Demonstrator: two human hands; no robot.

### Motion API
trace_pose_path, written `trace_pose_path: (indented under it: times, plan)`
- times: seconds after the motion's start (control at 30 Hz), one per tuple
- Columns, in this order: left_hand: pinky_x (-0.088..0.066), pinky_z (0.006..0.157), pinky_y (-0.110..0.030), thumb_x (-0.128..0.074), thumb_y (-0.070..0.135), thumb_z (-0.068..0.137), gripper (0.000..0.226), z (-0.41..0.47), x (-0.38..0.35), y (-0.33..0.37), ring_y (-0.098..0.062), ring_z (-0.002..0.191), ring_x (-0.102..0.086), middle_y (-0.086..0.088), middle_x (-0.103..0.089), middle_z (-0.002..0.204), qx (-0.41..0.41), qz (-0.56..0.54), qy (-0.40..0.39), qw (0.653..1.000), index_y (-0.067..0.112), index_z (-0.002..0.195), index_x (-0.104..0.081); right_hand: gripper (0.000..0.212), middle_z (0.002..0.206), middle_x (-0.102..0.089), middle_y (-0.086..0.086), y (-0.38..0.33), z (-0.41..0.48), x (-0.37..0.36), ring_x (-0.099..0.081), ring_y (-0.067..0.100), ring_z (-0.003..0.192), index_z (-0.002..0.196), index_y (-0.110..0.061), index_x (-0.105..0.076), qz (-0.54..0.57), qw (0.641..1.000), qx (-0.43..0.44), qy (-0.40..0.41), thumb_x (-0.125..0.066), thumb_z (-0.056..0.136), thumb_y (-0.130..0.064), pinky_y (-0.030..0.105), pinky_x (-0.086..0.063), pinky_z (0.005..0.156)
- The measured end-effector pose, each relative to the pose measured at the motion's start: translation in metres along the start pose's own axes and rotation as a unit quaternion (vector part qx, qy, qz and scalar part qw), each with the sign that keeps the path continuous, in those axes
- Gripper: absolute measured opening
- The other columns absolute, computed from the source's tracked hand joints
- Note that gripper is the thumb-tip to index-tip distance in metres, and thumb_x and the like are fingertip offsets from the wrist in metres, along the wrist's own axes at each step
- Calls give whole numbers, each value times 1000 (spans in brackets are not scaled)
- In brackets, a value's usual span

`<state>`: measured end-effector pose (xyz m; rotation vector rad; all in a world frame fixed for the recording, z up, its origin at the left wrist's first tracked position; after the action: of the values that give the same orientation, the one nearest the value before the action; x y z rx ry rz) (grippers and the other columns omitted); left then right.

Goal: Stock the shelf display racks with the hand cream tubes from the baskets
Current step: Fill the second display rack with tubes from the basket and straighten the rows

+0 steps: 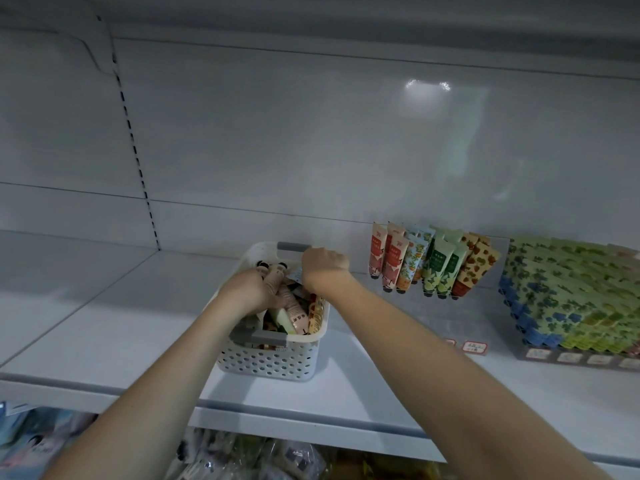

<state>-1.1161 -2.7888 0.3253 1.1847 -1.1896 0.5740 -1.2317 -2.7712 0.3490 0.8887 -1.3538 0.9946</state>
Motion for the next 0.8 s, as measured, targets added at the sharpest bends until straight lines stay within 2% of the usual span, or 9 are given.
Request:
trace_pose_path:
  times: [0.13,0.27,0.33,0.43,0.47,0.53,0.6,0.67,0.8]
  plan:
    - [-38,60,-25,-70,23,78,46,-1,-4,-18,-19,79,-52,-2,-54,81,37,-151,7,988,8,118,-55,22,112,-61,10,14,1,-1,-58,24,100,111,-4,-56,82,996,-26,0,-47,91,-2,28,-42,73]
    - [-42,54,-26,-66,15,80,27,-7,-3,-20,-17,69,-52,-5,-53,79,41,-250,17,967,6,103,-54,8,78,-53,4,29,4,0,-51,20,73,88,-8,-57,175,983,-48,28,-53,91,-13,27,-41,57]
    - [-37,49,-26,-66,12,81,26,-12,4,-19,-14,66,-49,-3,-50,77,32,-290,41,956,7,99,-48,14,69,-50,2,38,-1,9,-48,16,62,75,-11,-54,212,975,-51,47,-56,88,-14,25,-39,49]
    - [-43,54,-27,-71,16,79,35,-22,24,-25,-16,70,-55,-7,-58,85,9,-378,99,921,7,104,-50,19,93,-65,11,55,-22,36,-59,24,81,98,-1,-64,290,951,-20,106,-51,88,-10,37,-50,70]
    - [-46,58,-28,-72,17,79,36,-27,31,-27,-18,71,-58,-9,-61,87,2,-427,116,897,7,106,-51,22,100,-66,12,62,-31,48,-60,23,85,103,-1,-65,312,939,-4,142,-49,90,-9,35,-50,74]
    - [-49,56,-27,-68,17,82,31,-39,44,-26,-17,66,-58,-7,-62,81,-10,-531,128,838,7,106,-53,22,102,-67,12,77,-51,67,-59,15,77,105,-3,-65,370,906,27,205,-49,92,-9,22,-48,66]
    - [-47,53,-25,-64,19,85,21,-51,48,-15,-14,59,-54,-4,-57,73,-18,-610,99,786,9,100,-53,18,98,-66,12,88,-69,74,-60,10,68,104,-5,-64,466,857,47,214,-50,94,-9,15,-48,57]
    - [-47,56,-27,-63,21,86,16,-65,44,0,-14,56,-52,-4,-56,69,-13,-667,52,743,13,93,-52,12,92,-67,8,95,-87,74,-67,13,70,98,-10,-63,555,806,62,193,-51,94,-8,16,-52,57]
    - [-54,54,-25,-62,26,86,19,-95,25,33,-14,56,-62,-6,-67,70,-15,-709,-42,704,12,97,-54,17,88,-67,4,104,-123,70,-69,13,75,91,-17,-64,648,738,88,167,-54,90,-3,18,-54,64]
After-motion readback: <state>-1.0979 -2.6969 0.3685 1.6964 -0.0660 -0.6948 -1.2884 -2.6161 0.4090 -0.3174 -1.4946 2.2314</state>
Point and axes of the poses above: each hand's wrist, its own z-axis towards the middle knuckle, its own x-axis out of the back of the hand, y = z × x, the point moved 10 cm from there along z, towards the middle knuckle
